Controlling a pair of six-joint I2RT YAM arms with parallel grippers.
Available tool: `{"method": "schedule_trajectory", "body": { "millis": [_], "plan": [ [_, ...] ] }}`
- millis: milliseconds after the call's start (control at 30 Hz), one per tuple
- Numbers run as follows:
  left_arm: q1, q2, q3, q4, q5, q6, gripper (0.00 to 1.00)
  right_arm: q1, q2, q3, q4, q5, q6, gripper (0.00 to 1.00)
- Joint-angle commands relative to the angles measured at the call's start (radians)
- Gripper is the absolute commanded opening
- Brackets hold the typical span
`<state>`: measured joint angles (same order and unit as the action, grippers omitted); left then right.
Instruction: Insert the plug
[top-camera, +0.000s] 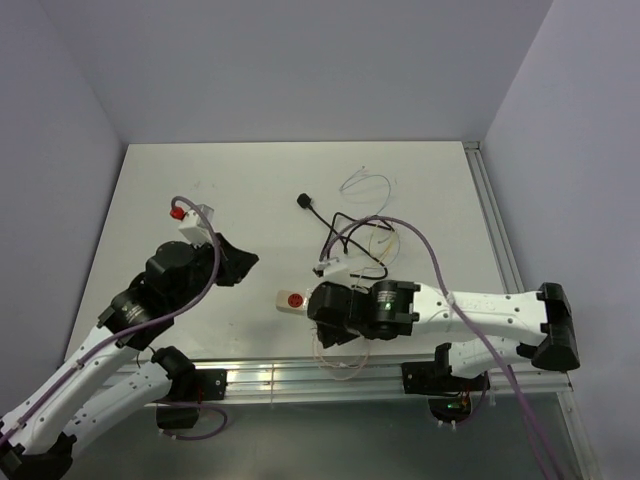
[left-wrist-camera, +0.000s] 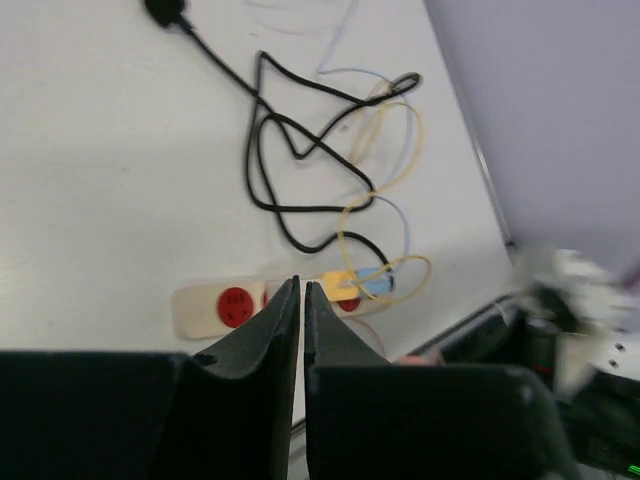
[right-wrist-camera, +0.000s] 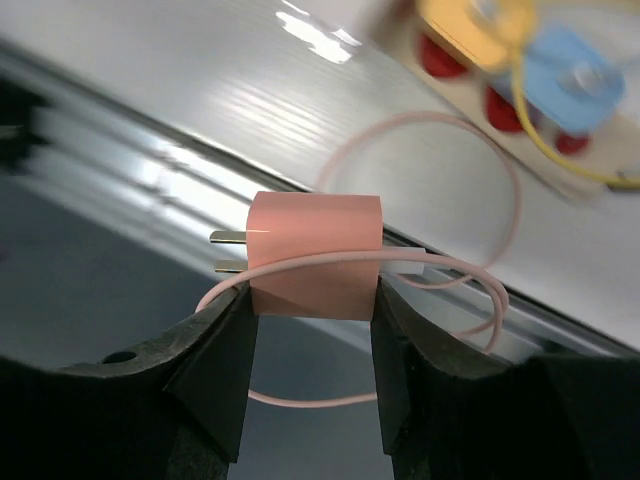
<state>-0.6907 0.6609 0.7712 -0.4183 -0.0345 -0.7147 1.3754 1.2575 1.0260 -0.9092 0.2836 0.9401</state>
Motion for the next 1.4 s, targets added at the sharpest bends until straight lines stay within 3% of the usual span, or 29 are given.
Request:
{"method": "schedule_trajectory", "body": {
  "millis": [0, 133, 167, 267, 300, 333, 400, 433, 567, 700, 733, 900, 1033, 1233, 1367],
  "plan": [
    [-0.003, -0.055, 0.068, -0.098, -0.212, -0.052, 0.11, -0.062, -0.052, 0.239, 0.114, -0.100, -0.266, 0.00],
    [-0.003, -0.122, 0.091, -0.169, -0.323, -0.106, 0.11, -0.237, 0.123, 0.697, 0.061, -0.170, -0.466, 0.00],
    [-0.004, -0.141, 0.097, -0.175, -0.329, -0.127, 0.10, -0.243, 0.237, 0.962, 0.028, -0.155, -0.531, 0.00],
    [-0.003, -0.222, 0.091, -0.192, -0.351, -0.164, 0.11, -0.243, 0.405, 1.364, -0.068, -0.124, -0.610, 0.00],
    [-0.003, -0.262, 0.085, -0.186, -0.344, -0.161, 0.11, -0.251, 0.427, 1.400, -0.094, -0.113, -0.624, 0.00],
    [-0.004, -0.280, 0.077, -0.180, -0.335, -0.160, 0.12, -0.263, 0.436, 1.398, -0.106, -0.075, -0.630, 0.00],
    [-0.004, -0.311, 0.069, -0.185, -0.329, -0.160, 0.13, -0.361, 0.422, 1.207, -0.157, -0.086, -0.586, 0.00],
    [-0.004, -0.319, 0.066, -0.186, -0.314, -0.151, 0.16, -0.399, 0.405, 0.986, -0.163, -0.118, -0.568, 0.00],
    [-0.003, -0.319, 0.033, -0.143, -0.277, -0.131, 0.28, -0.435, 0.170, 0.554, 0.044, -0.114, -0.518, 0.00],
    [-0.004, -0.278, 0.005, -0.024, -0.170, -0.098, 0.45, -0.440, 0.132, 0.533, -0.048, 0.058, -0.505, 0.00],
    [-0.003, -0.264, -0.001, 0.008, -0.127, -0.079, 0.53, -0.440, 0.129, 0.528, -0.060, 0.065, -0.506, 0.00],
    [-0.003, -0.117, -0.027, 0.241, 0.195, -0.016, 0.74, -0.443, 0.099, 0.471, -0.007, -0.093, -0.501, 0.00],
    [-0.004, -0.031, -0.056, 0.335, 0.306, -0.012, 0.78, -0.455, 0.062, 0.424, 0.076, -0.305, -0.495, 0.00],
    [-0.004, -0.014, -0.114, 0.467, 0.347, 0.001, 0.89, -0.463, 0.014, 0.434, 0.085, -0.334, -0.469, 0.00],
    [-0.004, 0.026, -0.133, 0.529, 0.415, 0.032, 0.91, -0.472, -0.015, 0.459, 0.093, -0.359, -0.455, 0.00]
  ]
}}
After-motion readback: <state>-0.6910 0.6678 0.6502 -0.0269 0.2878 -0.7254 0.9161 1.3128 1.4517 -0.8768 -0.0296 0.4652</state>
